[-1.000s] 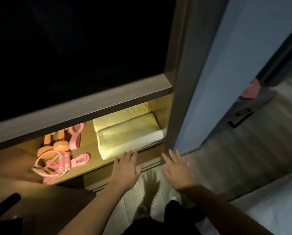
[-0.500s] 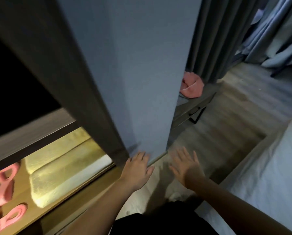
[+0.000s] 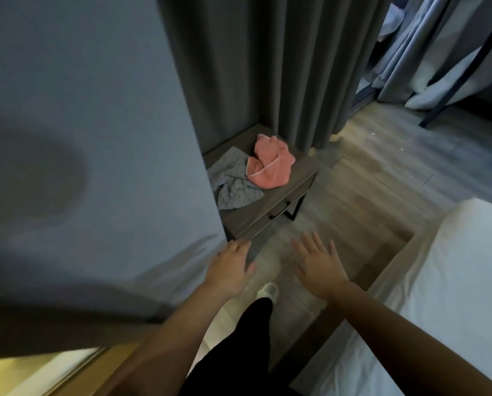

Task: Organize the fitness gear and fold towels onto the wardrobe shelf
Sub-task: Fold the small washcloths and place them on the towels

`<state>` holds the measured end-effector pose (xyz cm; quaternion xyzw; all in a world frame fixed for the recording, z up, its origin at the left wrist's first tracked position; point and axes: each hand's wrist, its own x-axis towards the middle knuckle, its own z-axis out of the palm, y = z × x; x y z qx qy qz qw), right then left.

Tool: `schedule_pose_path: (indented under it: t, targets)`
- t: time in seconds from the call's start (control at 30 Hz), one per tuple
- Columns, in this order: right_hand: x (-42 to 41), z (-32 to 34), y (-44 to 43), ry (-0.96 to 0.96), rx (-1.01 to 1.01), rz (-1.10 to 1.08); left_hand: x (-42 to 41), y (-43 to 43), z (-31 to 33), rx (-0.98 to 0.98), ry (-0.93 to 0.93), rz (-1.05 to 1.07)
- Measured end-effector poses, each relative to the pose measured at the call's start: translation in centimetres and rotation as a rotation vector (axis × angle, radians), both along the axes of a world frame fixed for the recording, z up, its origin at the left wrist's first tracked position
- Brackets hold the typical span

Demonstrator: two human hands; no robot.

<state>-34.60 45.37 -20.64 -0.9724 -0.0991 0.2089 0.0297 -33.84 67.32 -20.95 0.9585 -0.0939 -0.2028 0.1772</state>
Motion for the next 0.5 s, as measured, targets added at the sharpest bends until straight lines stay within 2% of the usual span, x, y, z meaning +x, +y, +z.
schedule_pose_path:
  t: [0.3,0.5]
  targets:
    - [18.8,-3.4,-5.0,0.053,-0.004,-0.016,17.9,-5.7,-4.2,0.086,0.119,0.055]
    - [28.2,-6.3,-6.6,0.211,0.008,0.009,26.9,-7.4,-8.9,0.119,0.335,0.16]
